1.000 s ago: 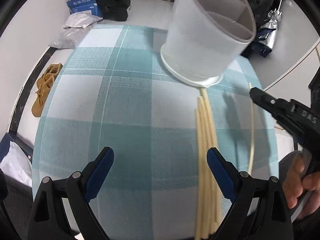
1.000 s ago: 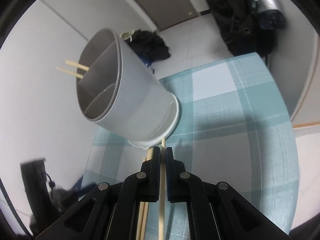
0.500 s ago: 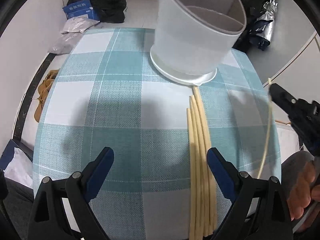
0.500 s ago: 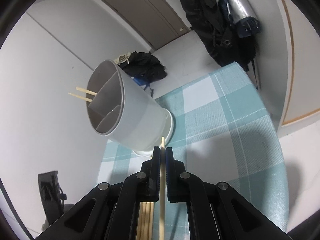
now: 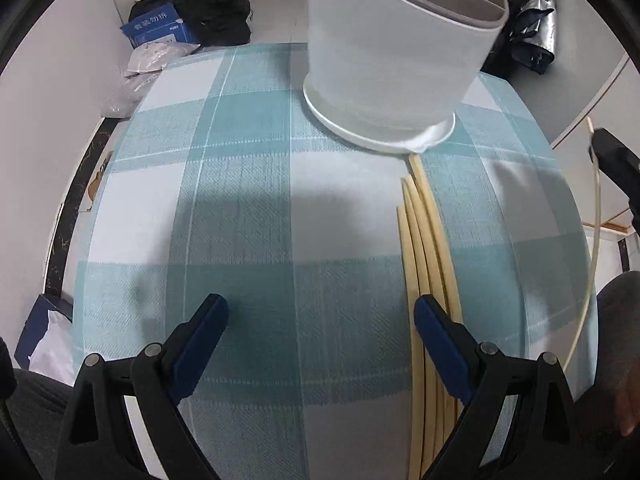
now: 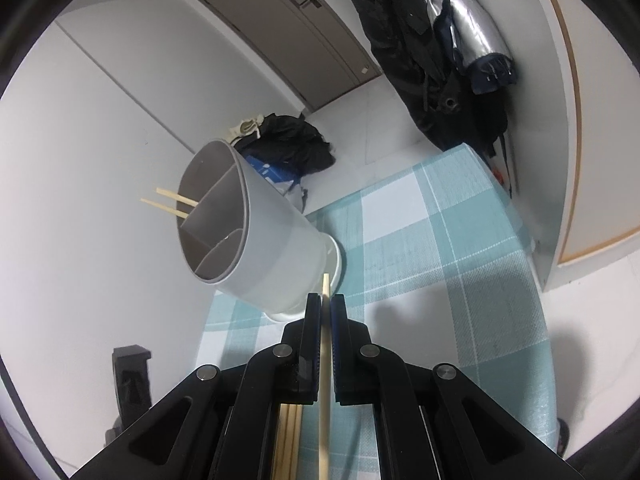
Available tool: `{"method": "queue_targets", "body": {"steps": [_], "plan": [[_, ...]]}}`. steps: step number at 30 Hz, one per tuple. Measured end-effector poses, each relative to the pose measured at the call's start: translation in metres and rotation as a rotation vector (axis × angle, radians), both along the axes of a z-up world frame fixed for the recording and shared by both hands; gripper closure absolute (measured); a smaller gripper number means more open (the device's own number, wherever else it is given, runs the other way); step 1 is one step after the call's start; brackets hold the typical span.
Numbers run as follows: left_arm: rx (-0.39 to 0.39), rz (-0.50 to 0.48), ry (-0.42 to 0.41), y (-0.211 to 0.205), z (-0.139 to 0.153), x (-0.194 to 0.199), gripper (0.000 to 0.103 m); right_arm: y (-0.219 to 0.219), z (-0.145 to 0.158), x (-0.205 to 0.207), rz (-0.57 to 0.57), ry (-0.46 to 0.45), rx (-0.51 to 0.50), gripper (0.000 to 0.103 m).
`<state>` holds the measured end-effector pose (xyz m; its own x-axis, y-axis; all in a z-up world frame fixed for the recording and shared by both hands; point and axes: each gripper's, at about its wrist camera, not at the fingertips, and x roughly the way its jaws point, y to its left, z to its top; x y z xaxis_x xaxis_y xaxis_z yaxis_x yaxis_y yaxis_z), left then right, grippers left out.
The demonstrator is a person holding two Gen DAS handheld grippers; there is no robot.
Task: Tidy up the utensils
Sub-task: 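Lower the left gripper and grasp a chopstick while the right gripper holds its chopstick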
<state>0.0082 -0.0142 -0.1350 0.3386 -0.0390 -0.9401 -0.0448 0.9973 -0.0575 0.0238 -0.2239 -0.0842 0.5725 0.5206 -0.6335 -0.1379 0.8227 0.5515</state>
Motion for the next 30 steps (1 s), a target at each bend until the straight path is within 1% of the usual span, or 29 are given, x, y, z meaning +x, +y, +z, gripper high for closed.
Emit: {"method": "queue_targets", "body": {"steps": [4, 6, 7, 10, 11, 13, 14, 15, 16, 18, 20, 21, 22, 23, 26, 28, 30], "plan": [[0.002, -0.01, 0.024, -0.001, -0.001, 0.011, 0.012, -0.001, 0.004, -0.002, -0.001, -0.013, -0.011, 0.099], [0.043, -0.03, 0.042, -0.005, -0.003, 0.015, 0.012, 0.0, 0.006, -0.003, 0.009, -0.021, -0.029, 0.099], [0.048, -0.038, 0.041, -0.006, -0.003, 0.018, 0.012, 0.0, 0.007, -0.003, 0.009, -0.023, -0.033, 0.099], [0.041, -0.041, 0.063, -0.003, -0.005, 0.026, 0.012, -0.001, 0.008, -0.002, 0.011, -0.021, -0.033, 0.099], [0.04, -0.041, 0.064, -0.002, -0.005, 0.029, 0.014, -0.001, 0.008, -0.001, 0.01, -0.021, -0.033, 0.099], [0.038, -0.046, 0.066, -0.001, -0.004, 0.032, 0.021, -0.002, 0.008, 0.0, 0.009, -0.02, -0.03, 0.099], [0.037, -0.059, 0.07, -0.005, -0.002, 0.031, 0.031, -0.002, 0.008, 0.001, 0.006, -0.019, -0.03, 0.099], [0.037, -0.078, 0.066, -0.008, 0.0, 0.033, 0.049, -0.003, 0.007, 0.002, 0.003, -0.014, -0.025, 0.099], [0.033, -0.087, 0.068, -0.01, 0.001, 0.036, 0.056, -0.004, 0.007, 0.002, 0.002, -0.011, -0.023, 0.099], [0.026, -0.094, 0.082, -0.019, 0.004, 0.03, 0.074, -0.005, 0.007, 0.003, -0.004, -0.007, -0.026, 0.099], [0.006, -0.084, 0.09, -0.02, 0.005, 0.033, 0.083, -0.005, 0.007, 0.005, -0.007, -0.004, -0.029, 0.099], [0.001, -0.081, 0.089, -0.019, 0.004, 0.035, 0.091, -0.005, 0.007, 0.006, -0.008, -0.002, -0.03, 0.099], [-0.007, -0.075, 0.085, -0.018, 0.004, 0.036, 0.096, -0.005, 0.007, 0.008, -0.007, 0.0, -0.03, 0.099], [-0.022, -0.066, 0.085, -0.016, 0.003, 0.037, 0.1, -0.004, 0.007, 0.009, -0.004, 0.001, -0.029, 0.099], [-0.074, -0.045, 0.079, -0.012, 0.004, 0.037, 0.102, -0.002, 0.009, 0.01, 0.007, -0.003, -0.034, 0.099], [-0.09, -0.034, 0.052, -0.009, 0.006, 0.037, 0.103, 0.0, 0.012, 0.008, 0.015, -0.016, -0.045, 0.099], [-0.108, -0.034, 0.006, -0.007, 0.014, 0.033, 0.103, 0.002, 0.016, 0.005, 0.027, -0.037, -0.054, 0.099]]}}
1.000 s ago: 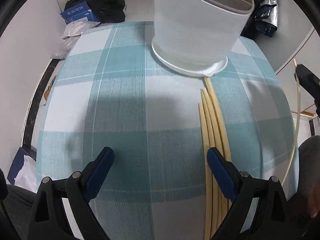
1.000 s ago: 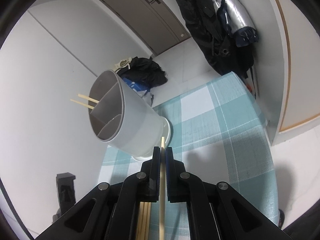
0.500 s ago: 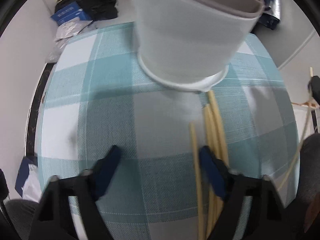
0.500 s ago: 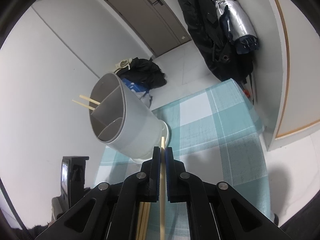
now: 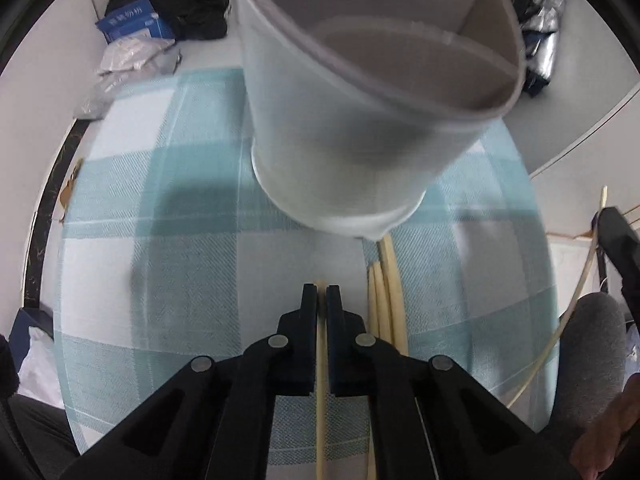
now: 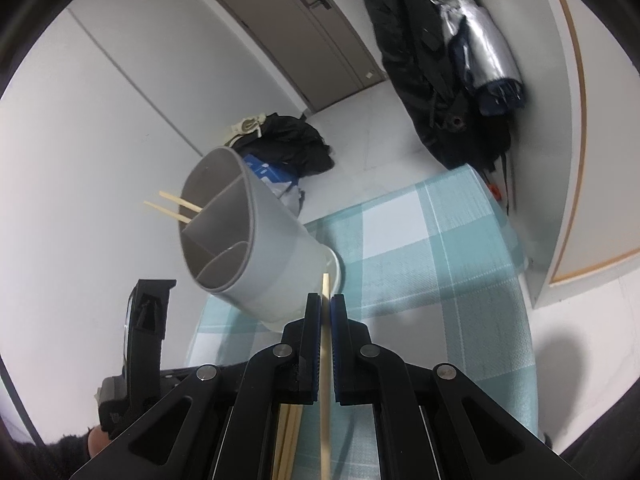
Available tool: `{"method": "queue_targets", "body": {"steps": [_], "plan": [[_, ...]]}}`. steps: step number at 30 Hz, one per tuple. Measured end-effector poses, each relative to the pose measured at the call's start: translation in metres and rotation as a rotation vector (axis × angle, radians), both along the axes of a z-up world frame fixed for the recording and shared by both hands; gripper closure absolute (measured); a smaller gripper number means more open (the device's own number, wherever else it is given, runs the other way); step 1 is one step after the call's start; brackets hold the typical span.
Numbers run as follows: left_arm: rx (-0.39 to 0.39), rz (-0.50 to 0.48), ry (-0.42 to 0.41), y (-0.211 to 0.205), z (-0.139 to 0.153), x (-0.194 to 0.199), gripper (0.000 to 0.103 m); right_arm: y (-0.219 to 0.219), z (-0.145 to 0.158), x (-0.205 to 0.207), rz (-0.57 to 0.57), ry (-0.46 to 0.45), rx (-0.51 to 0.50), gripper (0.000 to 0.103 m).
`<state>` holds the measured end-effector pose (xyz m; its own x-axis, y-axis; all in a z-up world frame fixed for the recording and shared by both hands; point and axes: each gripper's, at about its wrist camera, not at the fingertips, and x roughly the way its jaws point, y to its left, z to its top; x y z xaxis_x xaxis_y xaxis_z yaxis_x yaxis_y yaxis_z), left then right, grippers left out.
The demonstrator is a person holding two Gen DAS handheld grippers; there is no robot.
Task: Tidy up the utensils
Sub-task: 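Lower the left gripper and grasp a chopstick while the right gripper holds its chopstick, then lift both held chopsticks up toward the white holder's opening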
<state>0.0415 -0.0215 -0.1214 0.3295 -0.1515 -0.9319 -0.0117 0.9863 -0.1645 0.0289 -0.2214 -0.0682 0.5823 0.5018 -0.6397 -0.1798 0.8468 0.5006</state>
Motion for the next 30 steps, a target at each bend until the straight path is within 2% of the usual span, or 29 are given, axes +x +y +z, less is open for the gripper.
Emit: {"method": "queue_targets", "body": {"steps": [5, 8, 15, 22, 30], "plan": [[-0.064, 0.004, -0.154, 0.011, 0.033, -0.017, 0.103, 0.008, 0.015, -0.01, 0.031, -0.087, -0.019, 0.099], [-0.103, 0.017, -0.203, 0.017, 0.052, -0.023, 0.103, 0.018, 0.023, -0.016, 0.052, -0.137, -0.045, 0.099], [-0.13, 0.011, -0.381, 0.023, 0.099, -0.027, 0.103, 0.032, 0.047, -0.026, 0.089, -0.237, -0.056, 0.099], [-0.107, -0.025, -0.389, 0.013, 0.11, -0.024, 0.103, 0.051, 0.064, -0.027, 0.148, -0.32, -0.09, 0.099], [-0.117, -0.063, -0.333, 0.011, 0.128, -0.022, 0.103, 0.059, 0.063, -0.014, 0.16, -0.306, -0.068, 0.099]]}}
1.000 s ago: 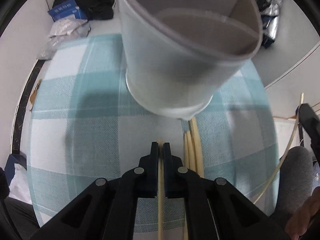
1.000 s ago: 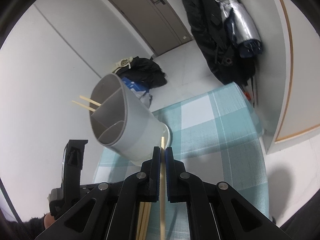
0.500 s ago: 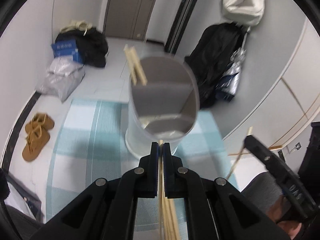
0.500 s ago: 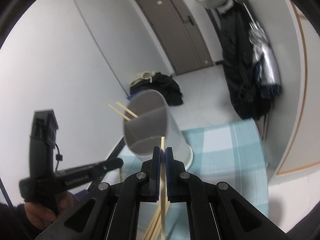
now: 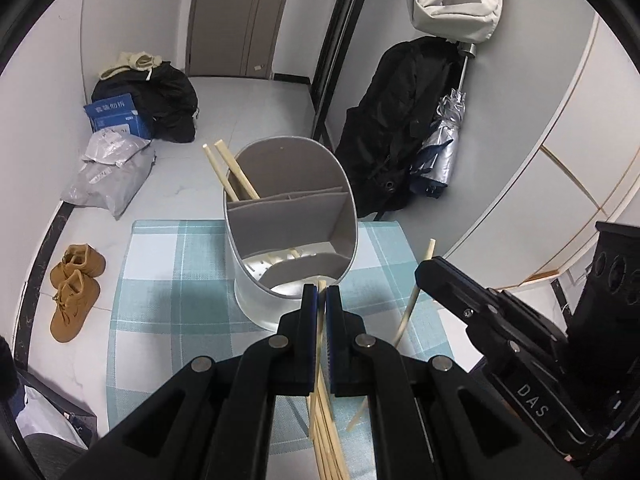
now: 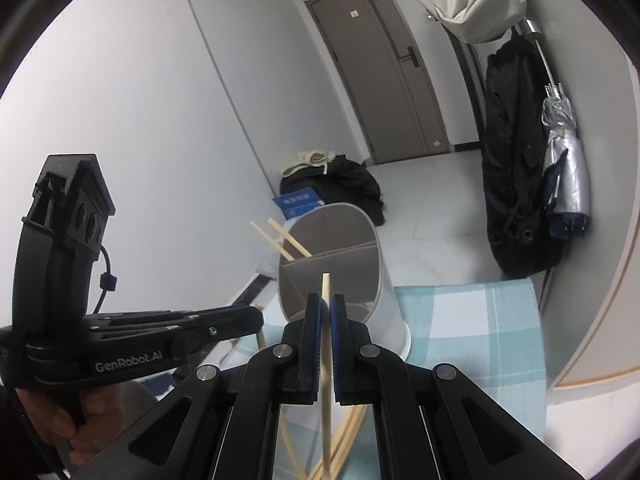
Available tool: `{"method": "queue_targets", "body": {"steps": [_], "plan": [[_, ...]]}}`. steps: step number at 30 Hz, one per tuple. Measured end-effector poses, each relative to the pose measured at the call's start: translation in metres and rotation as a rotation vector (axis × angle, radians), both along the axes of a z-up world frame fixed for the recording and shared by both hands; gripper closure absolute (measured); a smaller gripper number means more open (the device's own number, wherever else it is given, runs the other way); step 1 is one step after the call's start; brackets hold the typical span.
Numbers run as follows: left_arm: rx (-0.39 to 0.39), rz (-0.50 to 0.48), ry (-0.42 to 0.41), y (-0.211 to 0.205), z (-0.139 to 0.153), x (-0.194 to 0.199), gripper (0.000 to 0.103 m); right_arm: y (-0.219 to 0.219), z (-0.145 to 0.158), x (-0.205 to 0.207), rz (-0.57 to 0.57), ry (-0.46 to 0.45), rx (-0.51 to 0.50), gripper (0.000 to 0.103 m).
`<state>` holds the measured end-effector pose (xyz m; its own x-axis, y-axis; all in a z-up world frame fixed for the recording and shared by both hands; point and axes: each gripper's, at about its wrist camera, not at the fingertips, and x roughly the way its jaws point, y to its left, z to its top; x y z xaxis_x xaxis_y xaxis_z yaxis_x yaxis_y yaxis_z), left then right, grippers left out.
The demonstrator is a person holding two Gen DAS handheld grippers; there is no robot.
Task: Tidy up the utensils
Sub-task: 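Lift both held chopsticks up toward the white holder's opening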
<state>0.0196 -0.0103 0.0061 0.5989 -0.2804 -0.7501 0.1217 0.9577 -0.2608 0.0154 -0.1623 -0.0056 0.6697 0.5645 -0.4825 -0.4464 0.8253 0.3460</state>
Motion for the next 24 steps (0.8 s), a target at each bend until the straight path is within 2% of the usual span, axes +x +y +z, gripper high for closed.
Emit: {"method": "queue_targets", "body": {"steps": [2, 9, 14, 24], "plan": [[-0.019, -0.001, 0.019, 0.003, 0.003, 0.004, 0.103, 0.0, 0.002, 0.002, 0.006, 0.0, 0.015, 0.099], [-0.008, -0.026, 0.029, 0.001, 0.024, 0.013, 0.103, 0.006, 0.018, 0.008, 0.03, -0.029, 0.03, 0.099], [-0.026, -0.046, -0.023, 0.001, 0.051, 0.016, 0.103, 0.011, 0.034, 0.016, 0.044, -0.057, 0.042, 0.099], [-0.043, -0.062, -0.112, 0.006, 0.112, 0.029, 0.103, 0.008, 0.094, 0.035, 0.05, -0.18, 0.055, 0.099]]}}
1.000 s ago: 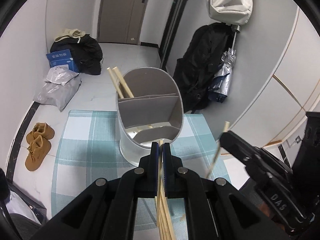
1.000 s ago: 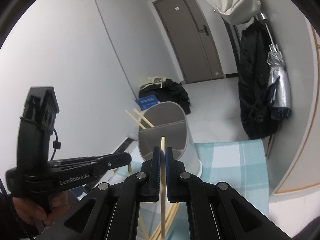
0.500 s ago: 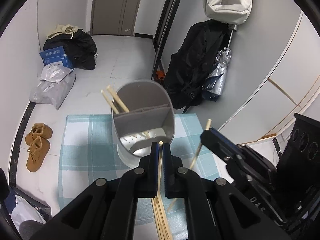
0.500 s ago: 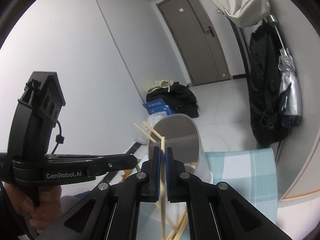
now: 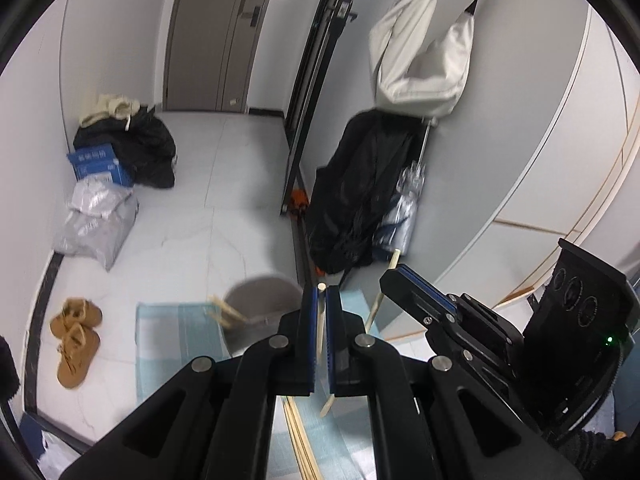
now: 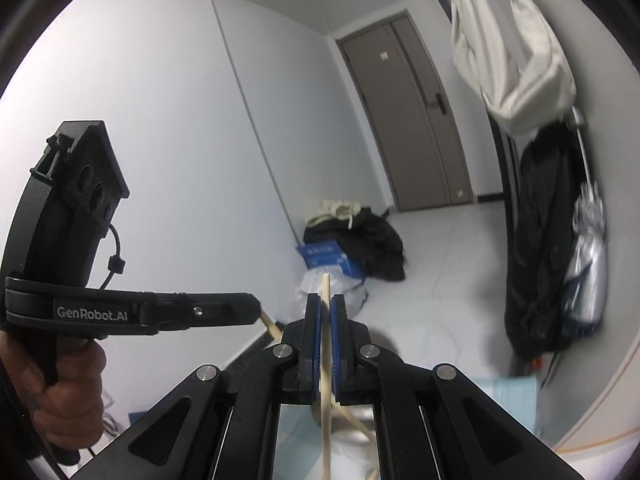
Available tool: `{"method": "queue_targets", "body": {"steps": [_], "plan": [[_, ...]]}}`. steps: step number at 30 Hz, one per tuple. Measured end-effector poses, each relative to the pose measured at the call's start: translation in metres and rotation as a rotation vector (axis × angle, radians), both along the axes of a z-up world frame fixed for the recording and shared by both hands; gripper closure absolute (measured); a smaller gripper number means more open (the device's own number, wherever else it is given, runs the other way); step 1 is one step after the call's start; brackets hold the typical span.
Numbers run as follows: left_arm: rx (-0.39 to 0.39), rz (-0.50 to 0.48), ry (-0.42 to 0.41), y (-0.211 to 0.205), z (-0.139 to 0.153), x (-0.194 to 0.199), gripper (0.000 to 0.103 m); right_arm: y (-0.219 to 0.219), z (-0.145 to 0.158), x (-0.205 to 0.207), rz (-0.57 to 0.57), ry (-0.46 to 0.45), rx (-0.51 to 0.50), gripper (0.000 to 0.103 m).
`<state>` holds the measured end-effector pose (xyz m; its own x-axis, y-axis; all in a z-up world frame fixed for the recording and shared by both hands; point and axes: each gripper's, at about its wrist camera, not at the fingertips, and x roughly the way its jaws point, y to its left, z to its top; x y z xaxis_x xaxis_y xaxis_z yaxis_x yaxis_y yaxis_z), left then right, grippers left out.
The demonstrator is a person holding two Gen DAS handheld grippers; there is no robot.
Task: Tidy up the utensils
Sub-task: 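Lift both held chopsticks up toward the white holder's opening, then open both grippers to drop the chopsticks into the white holder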
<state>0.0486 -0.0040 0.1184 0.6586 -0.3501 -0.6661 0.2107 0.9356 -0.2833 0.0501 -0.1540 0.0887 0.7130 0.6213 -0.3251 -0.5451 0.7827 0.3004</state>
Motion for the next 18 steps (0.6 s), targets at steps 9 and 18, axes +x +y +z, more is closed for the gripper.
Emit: {"method": "queue_targets", "body": {"steps": [9, 18], "plan": [[0.035, 0.042, -0.063, 0.016, 0.036, 0.022, 0.103, 0.019, 0.049, 0.036, 0.0, -0.15, -0.014, 0.099], [0.084, 0.063, -0.024, 0.029, 0.024, 0.051, 0.103, 0.042, 0.039, 0.072, -0.033, -0.197, -0.059, 0.099]]}}
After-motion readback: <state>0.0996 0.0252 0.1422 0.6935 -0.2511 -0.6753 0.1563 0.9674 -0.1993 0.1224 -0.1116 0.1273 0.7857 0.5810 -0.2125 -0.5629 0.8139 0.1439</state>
